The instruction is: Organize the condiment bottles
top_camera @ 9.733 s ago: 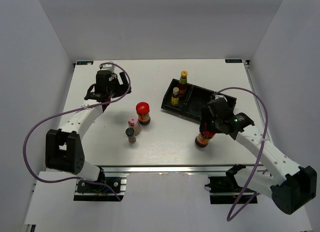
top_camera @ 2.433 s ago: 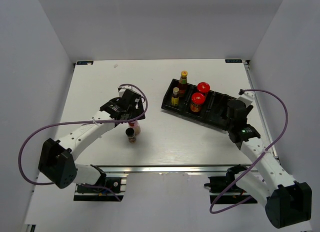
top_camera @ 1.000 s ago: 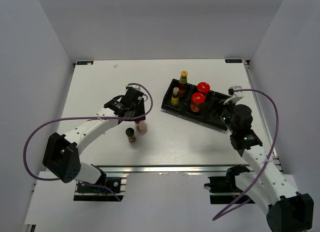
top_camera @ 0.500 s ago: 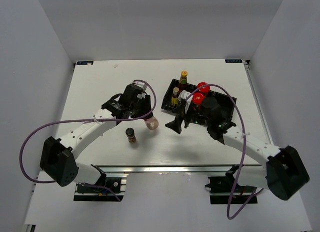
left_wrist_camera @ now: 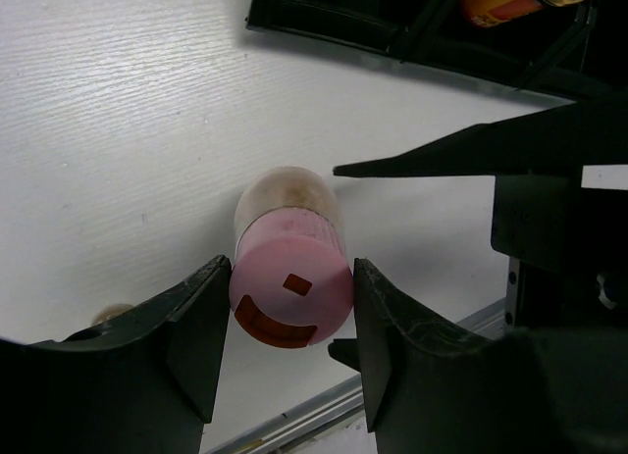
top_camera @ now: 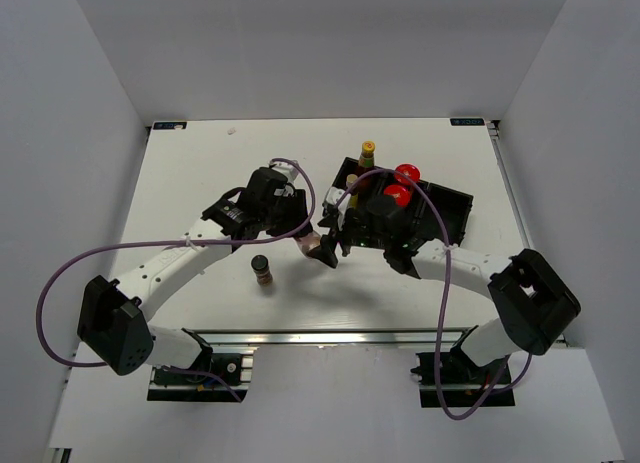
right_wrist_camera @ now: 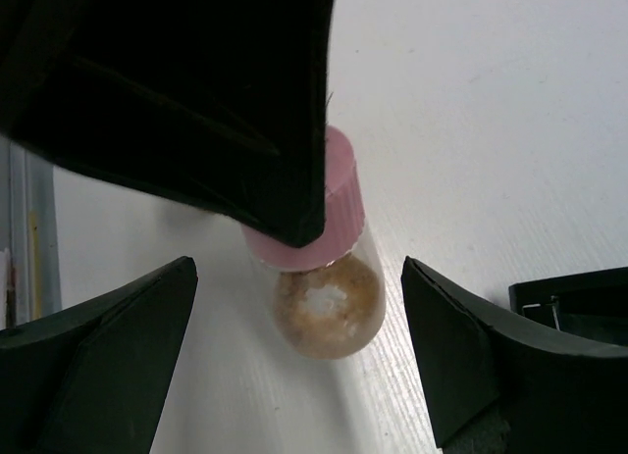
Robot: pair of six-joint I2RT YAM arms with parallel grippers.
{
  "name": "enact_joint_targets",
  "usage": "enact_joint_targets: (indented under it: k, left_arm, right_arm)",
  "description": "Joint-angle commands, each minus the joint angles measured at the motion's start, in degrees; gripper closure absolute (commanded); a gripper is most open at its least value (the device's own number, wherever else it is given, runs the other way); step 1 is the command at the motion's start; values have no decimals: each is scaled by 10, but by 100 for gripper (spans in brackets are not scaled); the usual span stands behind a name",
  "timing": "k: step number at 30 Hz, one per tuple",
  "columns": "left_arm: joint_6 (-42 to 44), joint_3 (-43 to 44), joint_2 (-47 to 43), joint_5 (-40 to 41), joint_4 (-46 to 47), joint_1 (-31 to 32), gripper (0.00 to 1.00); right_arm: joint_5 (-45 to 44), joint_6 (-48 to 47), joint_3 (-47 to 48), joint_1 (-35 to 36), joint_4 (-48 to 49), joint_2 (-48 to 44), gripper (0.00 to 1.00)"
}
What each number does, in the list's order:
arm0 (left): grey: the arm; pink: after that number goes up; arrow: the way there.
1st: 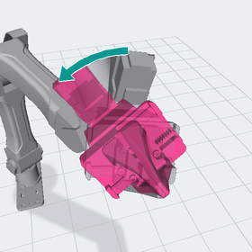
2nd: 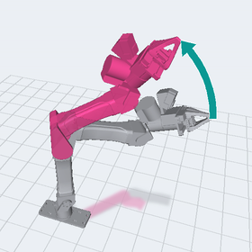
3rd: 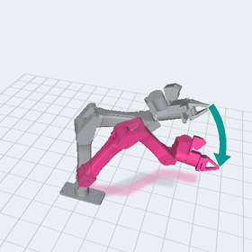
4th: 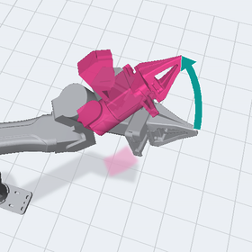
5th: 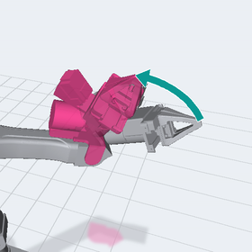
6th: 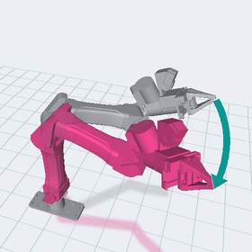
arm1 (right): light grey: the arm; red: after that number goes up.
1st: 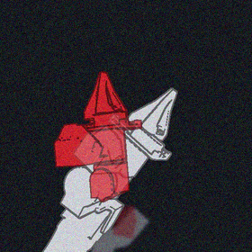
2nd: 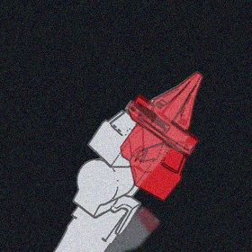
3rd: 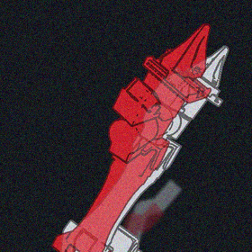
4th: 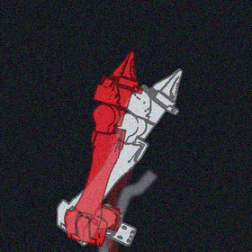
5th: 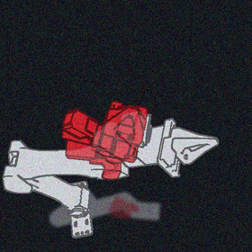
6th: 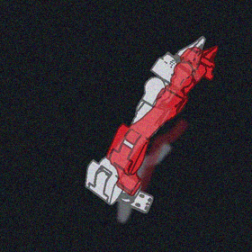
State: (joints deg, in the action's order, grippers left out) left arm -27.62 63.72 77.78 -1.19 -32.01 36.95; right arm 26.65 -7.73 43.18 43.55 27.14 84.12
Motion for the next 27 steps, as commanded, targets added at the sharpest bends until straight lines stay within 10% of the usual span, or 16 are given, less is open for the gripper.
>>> enact_joint_targets:
  k: [1,13,27]
  left_arm:
    - [5,1,-18,-28,22,4,72]
    - [5,2,-18,-47,34,4,73]
    - [4,-4,-24,-61,42,5,72]
  right_arm:
    - [-22,2,14,4,84,5,11]
    - [-22,14,9,14,135,44,13]
    - [-32,15,-13,15,164,31,66]
